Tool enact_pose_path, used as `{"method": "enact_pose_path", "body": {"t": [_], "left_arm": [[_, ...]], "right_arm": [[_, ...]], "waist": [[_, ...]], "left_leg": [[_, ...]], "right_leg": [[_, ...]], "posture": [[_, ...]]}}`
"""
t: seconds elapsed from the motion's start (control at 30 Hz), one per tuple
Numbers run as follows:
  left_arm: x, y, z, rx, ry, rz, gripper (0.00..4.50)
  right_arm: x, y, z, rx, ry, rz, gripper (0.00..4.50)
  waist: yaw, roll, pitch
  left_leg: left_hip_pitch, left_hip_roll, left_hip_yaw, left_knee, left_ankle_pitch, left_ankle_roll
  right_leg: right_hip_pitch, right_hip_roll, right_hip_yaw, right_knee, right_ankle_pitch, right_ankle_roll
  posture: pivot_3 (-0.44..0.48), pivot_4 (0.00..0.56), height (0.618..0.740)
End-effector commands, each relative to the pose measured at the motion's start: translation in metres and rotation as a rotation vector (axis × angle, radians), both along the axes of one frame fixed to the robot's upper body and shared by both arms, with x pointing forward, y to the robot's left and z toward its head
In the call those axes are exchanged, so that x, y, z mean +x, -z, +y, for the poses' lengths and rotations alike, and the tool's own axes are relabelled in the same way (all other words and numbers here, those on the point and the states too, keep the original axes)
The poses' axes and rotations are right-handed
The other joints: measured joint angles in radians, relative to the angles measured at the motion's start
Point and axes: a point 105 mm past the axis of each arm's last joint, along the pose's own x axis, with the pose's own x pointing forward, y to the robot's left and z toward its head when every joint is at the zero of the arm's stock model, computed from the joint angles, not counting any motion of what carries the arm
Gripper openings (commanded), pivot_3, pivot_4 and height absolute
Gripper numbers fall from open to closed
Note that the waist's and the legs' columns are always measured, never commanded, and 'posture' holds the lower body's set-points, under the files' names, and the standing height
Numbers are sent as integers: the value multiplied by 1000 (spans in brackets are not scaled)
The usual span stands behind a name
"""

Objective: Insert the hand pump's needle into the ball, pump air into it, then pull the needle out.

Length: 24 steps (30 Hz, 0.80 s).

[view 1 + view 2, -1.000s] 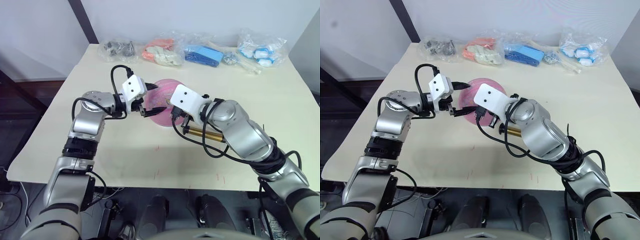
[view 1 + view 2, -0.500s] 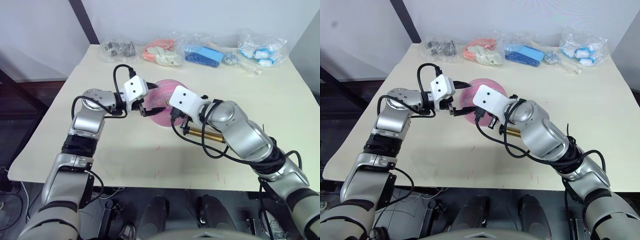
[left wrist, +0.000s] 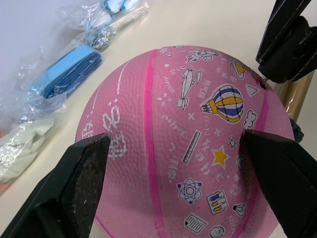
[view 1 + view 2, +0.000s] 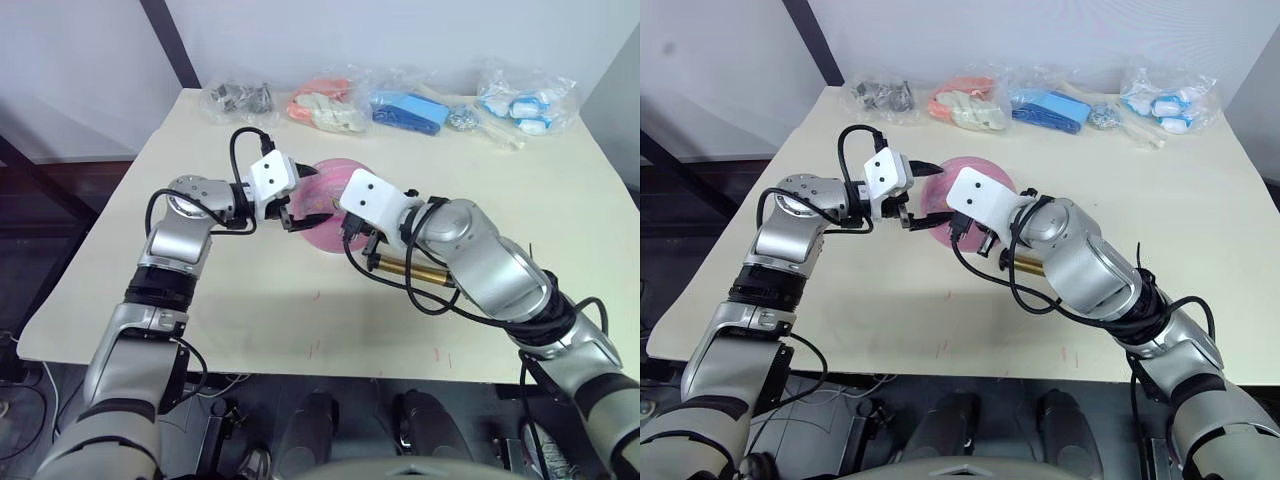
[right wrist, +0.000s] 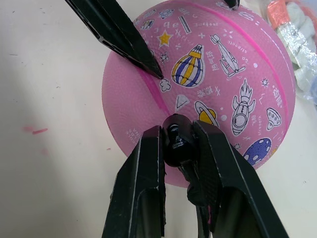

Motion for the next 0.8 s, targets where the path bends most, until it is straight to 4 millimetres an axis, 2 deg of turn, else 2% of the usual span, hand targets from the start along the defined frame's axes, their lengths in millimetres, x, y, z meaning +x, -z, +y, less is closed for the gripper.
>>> {"method": "enact_pose_path", "body": {"t": [0.03, 0.8], "left_arm": [[8, 69, 49, 173, -247, 195, 4500], [10, 69, 48, 180, -258, 195, 4500]], "right_arm": [[-31, -36, 21, 67, -177, -113, 348], [-37, -37, 17, 42, -174, -104, 348]], "waist": [[0, 0, 0], [4, 0, 0]], "left_leg": [[0, 0, 0, 0, 0, 0], [0, -4, -4, 0, 0, 0]], "right_leg": [[0, 0, 0, 0, 0, 0], [2, -4, -3, 0, -2, 3]], "posture": [[0, 150, 740], [0, 150, 740]]}}
